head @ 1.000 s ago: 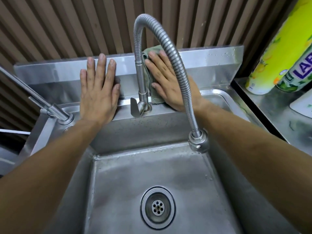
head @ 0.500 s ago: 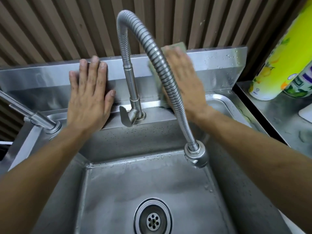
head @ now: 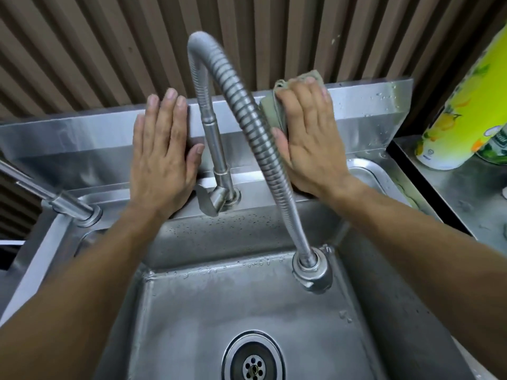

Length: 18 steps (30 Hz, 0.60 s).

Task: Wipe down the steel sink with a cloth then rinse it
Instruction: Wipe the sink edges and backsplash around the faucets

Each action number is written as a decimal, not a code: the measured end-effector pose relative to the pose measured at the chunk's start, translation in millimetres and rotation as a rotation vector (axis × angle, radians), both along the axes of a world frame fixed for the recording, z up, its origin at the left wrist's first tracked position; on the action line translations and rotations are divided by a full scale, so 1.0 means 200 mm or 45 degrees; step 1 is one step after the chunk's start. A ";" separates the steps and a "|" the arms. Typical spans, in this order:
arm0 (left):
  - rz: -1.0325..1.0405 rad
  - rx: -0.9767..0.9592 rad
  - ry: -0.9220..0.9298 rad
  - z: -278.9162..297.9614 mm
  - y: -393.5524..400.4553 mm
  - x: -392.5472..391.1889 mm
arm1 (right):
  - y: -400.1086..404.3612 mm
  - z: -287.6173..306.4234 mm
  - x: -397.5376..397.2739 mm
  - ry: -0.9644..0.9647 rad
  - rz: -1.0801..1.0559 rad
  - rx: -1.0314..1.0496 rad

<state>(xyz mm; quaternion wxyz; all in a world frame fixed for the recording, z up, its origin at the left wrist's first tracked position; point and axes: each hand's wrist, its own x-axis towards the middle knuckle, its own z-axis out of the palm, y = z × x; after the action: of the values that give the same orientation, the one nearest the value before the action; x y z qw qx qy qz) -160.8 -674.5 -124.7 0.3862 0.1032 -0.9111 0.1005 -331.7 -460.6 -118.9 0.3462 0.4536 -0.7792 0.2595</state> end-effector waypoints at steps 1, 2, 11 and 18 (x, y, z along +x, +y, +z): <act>0.013 0.049 0.050 0.00 0.00 0.02 | -0.01 0.01 0.03 0.013 -0.004 -0.008; 0.040 0.101 0.088 0.00 0.00 0.04 | -0.04 0.02 0.06 -0.001 0.080 -0.028; 0.242 0.219 0.079 -0.01 -0.11 0.22 | -0.21 0.19 0.03 0.589 0.421 0.551; 0.294 0.292 0.125 -0.02 -0.09 0.23 | -0.20 0.26 0.00 0.584 0.429 0.651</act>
<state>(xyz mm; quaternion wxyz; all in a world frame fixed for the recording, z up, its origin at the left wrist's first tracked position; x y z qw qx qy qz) -115.4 -692.0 -129.6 0.4019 0.2554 -0.8787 0.0342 -330.9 -500.3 -67.0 0.3396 0.6934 -0.6355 0.0018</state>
